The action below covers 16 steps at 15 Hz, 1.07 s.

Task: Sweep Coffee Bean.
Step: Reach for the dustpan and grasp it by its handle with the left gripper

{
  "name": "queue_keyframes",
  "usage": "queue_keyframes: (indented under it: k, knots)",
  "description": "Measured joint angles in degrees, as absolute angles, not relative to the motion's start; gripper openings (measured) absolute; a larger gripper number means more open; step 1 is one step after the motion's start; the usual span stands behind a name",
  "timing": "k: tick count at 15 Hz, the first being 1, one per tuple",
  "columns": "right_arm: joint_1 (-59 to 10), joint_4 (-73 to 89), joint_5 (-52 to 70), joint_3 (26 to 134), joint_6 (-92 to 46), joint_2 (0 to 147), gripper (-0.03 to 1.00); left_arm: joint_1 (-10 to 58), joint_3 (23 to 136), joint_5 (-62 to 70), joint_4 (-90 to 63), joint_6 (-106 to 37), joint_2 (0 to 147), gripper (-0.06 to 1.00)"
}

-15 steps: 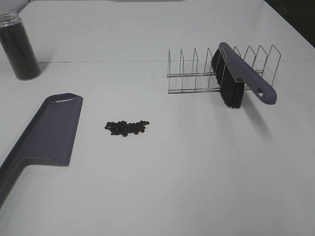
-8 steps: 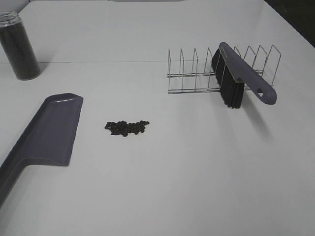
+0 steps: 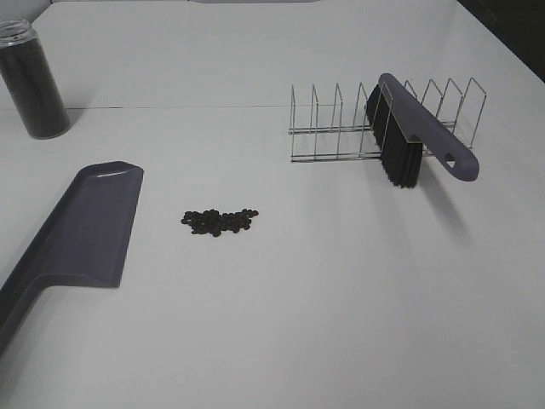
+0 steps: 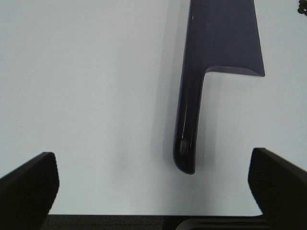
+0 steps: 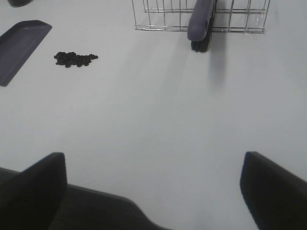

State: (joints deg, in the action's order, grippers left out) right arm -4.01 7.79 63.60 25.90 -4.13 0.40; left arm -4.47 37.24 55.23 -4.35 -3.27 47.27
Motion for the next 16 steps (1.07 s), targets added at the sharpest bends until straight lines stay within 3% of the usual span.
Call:
queue_keyframes:
  k: [6,13,16]
  knots:
    - [-4.01,7.79,63.6,25.9,-4.13,0.4,0.92,-4.47,37.36,47.04,-9.8,-5.79,67.55,0.99]
    - [-4.01,7.79,63.6,25.9,-4.13,0.4,0.92,-4.41,38.62,43.54,-12.61,-5.9,77.29,0.98]
    - [-4.01,7.79,63.6,25.9,-4.13,0.4,0.92,2.06,42.34,43.6,-11.57,-2.46,78.55,0.98]
